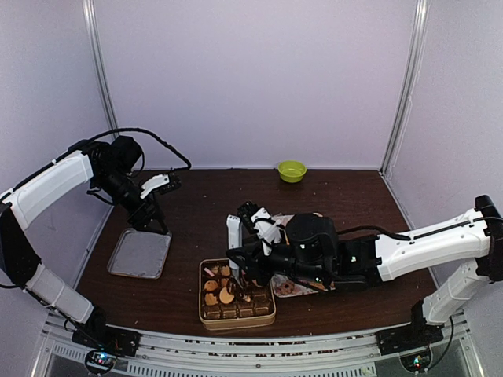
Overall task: Pack the cookies
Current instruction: Adjust the fake cookies in the empty pocket of the box, then pick up the fake cookies from the plate.
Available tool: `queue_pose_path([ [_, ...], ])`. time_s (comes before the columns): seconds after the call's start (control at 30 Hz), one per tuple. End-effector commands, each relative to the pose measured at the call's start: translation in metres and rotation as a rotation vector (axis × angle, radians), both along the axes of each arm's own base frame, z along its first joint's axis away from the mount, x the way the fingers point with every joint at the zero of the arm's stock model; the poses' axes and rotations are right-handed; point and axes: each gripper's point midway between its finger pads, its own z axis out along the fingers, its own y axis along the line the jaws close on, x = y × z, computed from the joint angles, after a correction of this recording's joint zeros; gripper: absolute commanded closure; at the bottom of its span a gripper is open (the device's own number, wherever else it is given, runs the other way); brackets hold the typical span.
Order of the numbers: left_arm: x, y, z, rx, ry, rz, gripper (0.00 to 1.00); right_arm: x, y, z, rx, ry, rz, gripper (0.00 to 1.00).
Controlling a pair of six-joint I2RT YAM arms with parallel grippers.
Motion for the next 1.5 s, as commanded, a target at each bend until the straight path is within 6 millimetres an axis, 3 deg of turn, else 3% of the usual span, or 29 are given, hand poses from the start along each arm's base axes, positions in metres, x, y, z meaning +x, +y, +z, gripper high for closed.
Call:
queue_pose_path([
  [0.0,0.001,-0.001,0.013,-0.022,-0.042,-0.016,0.36,-0.005,0.007,0.039,0.136,-0.015,0.03,0.7],
  [0.37,-0.001,-0.001,0.014,-0.021,-0.046,-0.023,0.36,-0.006,0.01,0.038,0.159,-0.01,0.035,0.7],
  [0.57,-0.001,-0.001,0.015,-0.021,-0.046,-0.022,0.36,0.004,-0.006,0.041,0.127,-0.043,-0.022,0.7],
  [0.77,0.0,0.0,0.013,-0.012,-0.038,-0.017,0.36,0.049,-0.066,0.043,0.092,-0.104,-0.245,0.69],
  [0.93,0.001,0.003,0.007,0.009,-0.032,-0.005,0.33,0.094,-0.133,0.024,0.036,-0.141,-0.488,0.64],
  [1.03,0.004,0.006,0.008,0.012,-0.036,0.011,0.32,0.114,-0.159,0.017,0.026,-0.159,-0.59,0.63],
  [1.2,0.012,0.014,0.006,0.013,-0.024,0.05,0.3,0.137,-0.177,0.008,0.023,-0.19,-0.676,0.59],
  [1.47,0.013,0.014,-0.003,0.008,0.011,0.054,0.3,0.168,-0.165,-0.001,0.036,-0.18,-0.683,0.57],
])
